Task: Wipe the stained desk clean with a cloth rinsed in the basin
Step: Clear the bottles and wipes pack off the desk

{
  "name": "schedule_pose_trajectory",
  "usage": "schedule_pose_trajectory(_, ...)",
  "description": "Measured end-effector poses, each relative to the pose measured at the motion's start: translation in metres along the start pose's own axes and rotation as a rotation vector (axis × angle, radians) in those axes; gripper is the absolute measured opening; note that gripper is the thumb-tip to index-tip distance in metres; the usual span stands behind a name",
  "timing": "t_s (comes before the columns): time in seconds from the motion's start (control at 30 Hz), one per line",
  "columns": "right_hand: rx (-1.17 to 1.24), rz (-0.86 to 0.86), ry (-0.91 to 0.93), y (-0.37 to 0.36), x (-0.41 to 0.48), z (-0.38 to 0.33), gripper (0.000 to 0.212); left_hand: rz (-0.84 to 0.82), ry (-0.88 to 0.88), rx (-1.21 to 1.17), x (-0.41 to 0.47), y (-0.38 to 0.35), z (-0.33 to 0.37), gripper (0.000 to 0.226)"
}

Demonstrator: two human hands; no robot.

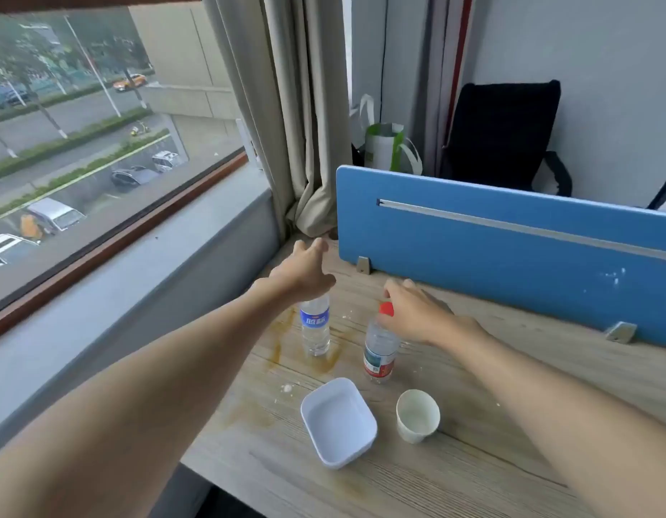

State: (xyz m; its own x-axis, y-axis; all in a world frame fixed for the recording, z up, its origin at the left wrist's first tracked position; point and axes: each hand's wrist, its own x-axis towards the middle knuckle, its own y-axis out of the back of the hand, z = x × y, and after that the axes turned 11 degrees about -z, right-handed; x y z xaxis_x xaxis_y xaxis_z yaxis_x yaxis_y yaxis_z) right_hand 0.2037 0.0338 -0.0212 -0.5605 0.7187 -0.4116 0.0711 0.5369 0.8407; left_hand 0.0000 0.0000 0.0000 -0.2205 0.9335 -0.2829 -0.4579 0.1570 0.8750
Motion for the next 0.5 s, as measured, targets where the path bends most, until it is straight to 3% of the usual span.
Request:
schedule_pose_trajectory(0.1,-0.051,-0.063,-0.021,-0.013,0.019,0.011,0.029,-0.078,0.137,0.083,0.017,-0.021,-0.008,0.065)
schedule_pose_trajectory(0.2,-0.058,-0.045,-0.031,-0.021,0.030,0.015,0.020,-0.154,0.173,0.073,0.031,-0.039,-0.020,0.060)
schedule_pose_trajectory(0.4,-0.018,0.022,-0.058,-0.023,0.042,0.012,0.019,-0.044,0.137,0.010,0.045,-0.048,-0.033,0.030)
schedule_pose_trajectory(0.5,-0.003,0.067,-0.077,-0.021,0.043,0.000,0.022,-0.012,0.120,-0.019,0.043,-0.040,-0.039,0.028)
